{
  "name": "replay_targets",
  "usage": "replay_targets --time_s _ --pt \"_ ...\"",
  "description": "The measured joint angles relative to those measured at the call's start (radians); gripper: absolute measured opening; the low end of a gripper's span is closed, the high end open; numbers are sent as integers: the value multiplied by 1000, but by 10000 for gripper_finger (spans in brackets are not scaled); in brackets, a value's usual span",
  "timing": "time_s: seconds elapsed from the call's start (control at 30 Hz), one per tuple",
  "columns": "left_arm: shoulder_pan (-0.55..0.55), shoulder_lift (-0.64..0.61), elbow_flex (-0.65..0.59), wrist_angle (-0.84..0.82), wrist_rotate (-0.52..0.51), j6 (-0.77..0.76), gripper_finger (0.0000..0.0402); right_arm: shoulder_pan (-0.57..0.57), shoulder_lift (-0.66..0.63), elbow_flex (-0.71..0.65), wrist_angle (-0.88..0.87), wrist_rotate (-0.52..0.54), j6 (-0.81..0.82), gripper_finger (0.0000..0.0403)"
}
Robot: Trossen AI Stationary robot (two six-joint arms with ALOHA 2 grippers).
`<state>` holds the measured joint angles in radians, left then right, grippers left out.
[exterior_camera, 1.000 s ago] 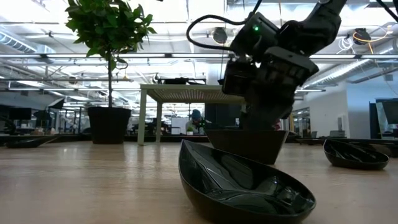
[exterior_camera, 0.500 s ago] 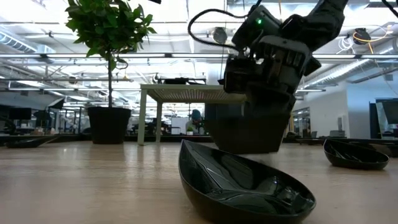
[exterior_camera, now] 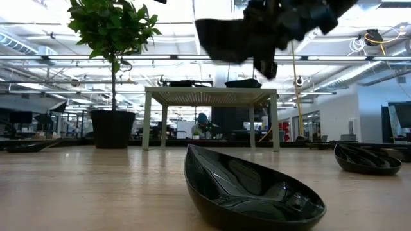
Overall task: Pick & Place Mini shaped plates
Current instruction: Stack the distorted square plate on top of the other distorted square plate on the shelf
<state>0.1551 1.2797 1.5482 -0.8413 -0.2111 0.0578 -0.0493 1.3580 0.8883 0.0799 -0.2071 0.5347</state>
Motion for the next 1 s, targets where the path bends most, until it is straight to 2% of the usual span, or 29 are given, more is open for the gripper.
replay_targets --time_s 0.13,0.27,0.4,0.67,1.0 --pt "0 0 0 8 0 0 120 -101 -127 0 -1 70 3 0" --pt "1 0 0 36 -1 0 120 -221 -213 6 -13 80 3 0" --pt "1 0 0 58 -1 -1 120 -334 -241 92 -182 78 -74 0" --pt "1 0 0 138 -2 -3 120 -542 -176 326 -554 76 -294 0" --pt "1 1 0 287 -1 -14 120 -671 -2 509 -754 -6 -594 0"
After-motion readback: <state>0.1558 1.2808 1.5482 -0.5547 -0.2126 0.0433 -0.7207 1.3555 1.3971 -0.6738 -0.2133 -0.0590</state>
